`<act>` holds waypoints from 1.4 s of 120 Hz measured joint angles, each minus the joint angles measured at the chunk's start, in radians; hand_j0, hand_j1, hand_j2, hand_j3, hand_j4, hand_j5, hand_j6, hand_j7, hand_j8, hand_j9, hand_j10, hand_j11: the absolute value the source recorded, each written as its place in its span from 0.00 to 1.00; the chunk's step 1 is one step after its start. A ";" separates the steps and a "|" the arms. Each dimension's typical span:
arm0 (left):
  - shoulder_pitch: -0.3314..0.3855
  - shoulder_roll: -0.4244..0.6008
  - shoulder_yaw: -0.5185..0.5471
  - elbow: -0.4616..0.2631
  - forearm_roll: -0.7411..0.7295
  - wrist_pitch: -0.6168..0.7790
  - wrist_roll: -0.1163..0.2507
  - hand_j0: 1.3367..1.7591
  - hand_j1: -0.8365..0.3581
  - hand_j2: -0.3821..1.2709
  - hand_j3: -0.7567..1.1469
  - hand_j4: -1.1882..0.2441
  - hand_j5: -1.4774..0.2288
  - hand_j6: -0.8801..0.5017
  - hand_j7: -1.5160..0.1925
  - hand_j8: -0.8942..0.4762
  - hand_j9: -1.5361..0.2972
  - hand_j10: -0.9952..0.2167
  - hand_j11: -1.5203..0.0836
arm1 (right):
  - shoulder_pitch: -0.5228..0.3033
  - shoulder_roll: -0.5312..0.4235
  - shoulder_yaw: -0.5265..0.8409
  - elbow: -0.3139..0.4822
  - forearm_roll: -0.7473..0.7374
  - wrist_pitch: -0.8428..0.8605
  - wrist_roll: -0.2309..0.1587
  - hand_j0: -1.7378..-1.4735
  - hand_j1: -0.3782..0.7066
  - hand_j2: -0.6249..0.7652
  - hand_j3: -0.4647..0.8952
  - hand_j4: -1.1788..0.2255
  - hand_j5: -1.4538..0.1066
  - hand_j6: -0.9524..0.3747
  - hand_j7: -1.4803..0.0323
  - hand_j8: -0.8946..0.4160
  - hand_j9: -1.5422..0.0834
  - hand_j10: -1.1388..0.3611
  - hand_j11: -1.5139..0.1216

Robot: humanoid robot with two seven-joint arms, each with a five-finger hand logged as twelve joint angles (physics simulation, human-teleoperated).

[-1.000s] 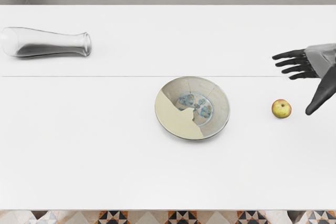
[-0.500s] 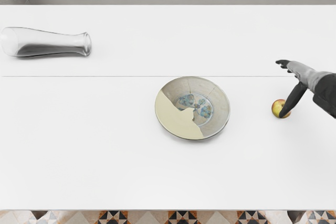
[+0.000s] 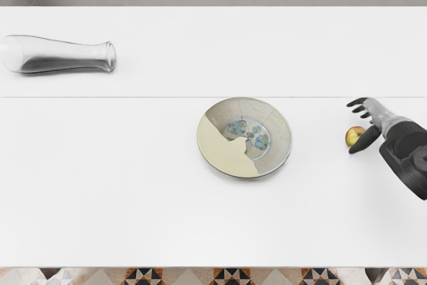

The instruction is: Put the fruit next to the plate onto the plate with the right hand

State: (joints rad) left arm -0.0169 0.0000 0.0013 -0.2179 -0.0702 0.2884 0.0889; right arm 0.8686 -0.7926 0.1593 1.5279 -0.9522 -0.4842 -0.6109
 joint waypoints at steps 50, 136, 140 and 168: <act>0.000 0.000 0.000 0.000 0.000 0.000 0.000 0.76 0.99 0.23 0.40 0.83 0.87 0.64 0.89 0.65 0.84 0.82 0.95 | -0.002 -0.038 0.011 0.003 0.032 0.040 0.000 0.31 0.59 0.54 0.34 0.41 0.43 0.38 0.46 0.34 0.47 0.36 0.45; 0.001 0.000 0.000 0.000 0.000 0.000 0.000 0.76 0.99 0.23 0.40 0.83 0.87 0.64 0.89 0.65 0.84 0.82 0.95 | 0.002 0.126 0.297 0.021 0.115 0.183 0.000 0.30 0.63 0.74 0.34 0.36 0.35 0.37 0.39 0.33 0.39 0.31 0.37; 0.001 0.000 0.000 0.000 0.000 0.000 0.000 0.76 0.99 0.23 0.40 0.83 0.87 0.64 0.89 0.65 0.84 0.82 0.95 | 0.001 0.144 0.298 0.023 0.116 0.185 0.000 0.30 0.63 0.75 0.34 0.36 0.35 0.36 0.39 0.33 0.39 0.31 0.37; 0.000 0.000 0.000 0.000 0.000 0.000 0.000 0.76 0.99 0.23 0.40 0.83 0.87 0.64 0.89 0.65 0.84 0.82 0.95 | -0.023 0.264 0.298 0.025 0.120 0.190 -0.001 0.30 0.67 0.80 0.34 0.36 0.34 0.37 0.39 0.34 0.40 0.31 0.38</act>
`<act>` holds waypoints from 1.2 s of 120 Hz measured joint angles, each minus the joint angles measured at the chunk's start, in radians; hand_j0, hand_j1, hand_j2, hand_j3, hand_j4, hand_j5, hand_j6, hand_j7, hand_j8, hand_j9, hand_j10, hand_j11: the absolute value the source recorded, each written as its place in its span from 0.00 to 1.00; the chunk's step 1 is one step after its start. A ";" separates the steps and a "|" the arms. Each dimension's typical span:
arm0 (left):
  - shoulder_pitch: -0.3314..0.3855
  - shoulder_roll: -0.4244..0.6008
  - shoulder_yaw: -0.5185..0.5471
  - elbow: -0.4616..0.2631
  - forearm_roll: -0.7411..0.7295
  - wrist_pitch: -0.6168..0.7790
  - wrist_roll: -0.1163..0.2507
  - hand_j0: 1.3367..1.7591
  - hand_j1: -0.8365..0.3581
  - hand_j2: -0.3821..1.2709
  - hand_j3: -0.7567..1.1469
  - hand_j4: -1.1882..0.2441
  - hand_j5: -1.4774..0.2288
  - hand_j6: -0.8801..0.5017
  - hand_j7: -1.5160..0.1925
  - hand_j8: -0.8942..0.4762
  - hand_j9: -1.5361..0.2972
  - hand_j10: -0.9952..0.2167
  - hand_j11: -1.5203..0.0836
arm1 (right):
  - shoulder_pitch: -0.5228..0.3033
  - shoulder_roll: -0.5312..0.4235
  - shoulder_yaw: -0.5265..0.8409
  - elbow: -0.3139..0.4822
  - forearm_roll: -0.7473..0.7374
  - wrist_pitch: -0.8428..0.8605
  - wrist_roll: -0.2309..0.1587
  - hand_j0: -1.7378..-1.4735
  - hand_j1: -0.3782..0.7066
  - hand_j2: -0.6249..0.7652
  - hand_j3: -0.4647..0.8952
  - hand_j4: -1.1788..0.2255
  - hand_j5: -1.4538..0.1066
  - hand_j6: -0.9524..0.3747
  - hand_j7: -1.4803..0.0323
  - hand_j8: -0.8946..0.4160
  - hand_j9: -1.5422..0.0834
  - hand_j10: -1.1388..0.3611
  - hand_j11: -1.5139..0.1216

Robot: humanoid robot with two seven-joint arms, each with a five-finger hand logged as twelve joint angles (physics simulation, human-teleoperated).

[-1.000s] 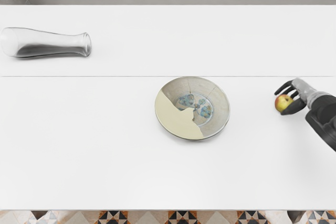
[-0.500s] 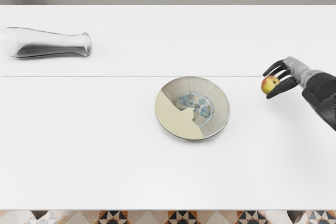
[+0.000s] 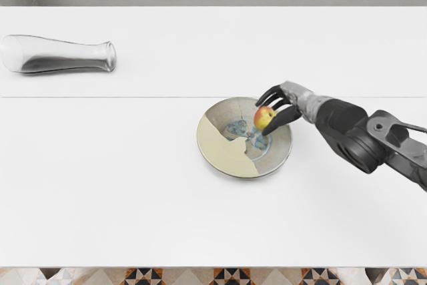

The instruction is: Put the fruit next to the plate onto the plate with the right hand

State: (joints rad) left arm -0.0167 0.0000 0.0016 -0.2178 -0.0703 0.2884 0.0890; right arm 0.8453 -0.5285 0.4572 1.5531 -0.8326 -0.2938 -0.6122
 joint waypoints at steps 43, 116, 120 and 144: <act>0.000 0.000 0.000 0.000 0.000 0.000 0.000 0.76 0.99 0.23 0.40 0.83 0.87 0.64 0.89 0.65 0.84 0.82 0.95 | -0.042 0.062 0.173 0.008 0.053 0.226 0.001 0.30 0.31 0.59 0.34 0.64 0.68 0.57 0.73 0.53 0.72 0.57 0.70; 0.009 0.000 0.001 0.000 0.000 0.000 0.000 0.76 0.99 0.23 0.40 0.83 0.87 0.64 0.89 0.65 0.84 0.82 0.95 | -0.643 0.044 1.242 -0.246 0.613 0.902 0.001 0.30 0.07 0.45 0.34 0.81 0.90 0.69 0.94 0.66 0.92 0.73 0.89; 0.010 0.000 0.001 0.000 0.000 0.000 0.000 0.76 0.99 0.23 0.40 0.83 0.87 0.64 0.89 0.65 0.84 0.82 0.95 | -0.653 0.042 1.259 -0.262 0.617 0.903 0.001 0.30 0.07 0.45 0.34 0.81 0.90 0.69 0.95 0.66 0.92 0.73 0.89; 0.014 0.000 0.002 0.000 0.000 0.001 0.000 0.76 0.99 0.23 0.40 0.83 0.87 0.64 0.89 0.65 0.84 0.82 0.95 | -0.702 0.034 1.334 -0.298 0.639 0.904 0.001 0.30 0.06 0.45 0.34 0.82 0.91 0.70 0.95 0.66 0.92 0.74 0.90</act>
State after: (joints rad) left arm -0.0030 0.0000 0.0031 -0.2178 -0.0704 0.2893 0.0892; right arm 0.1435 -0.4949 1.7908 1.2549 -0.1935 0.6106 -0.6109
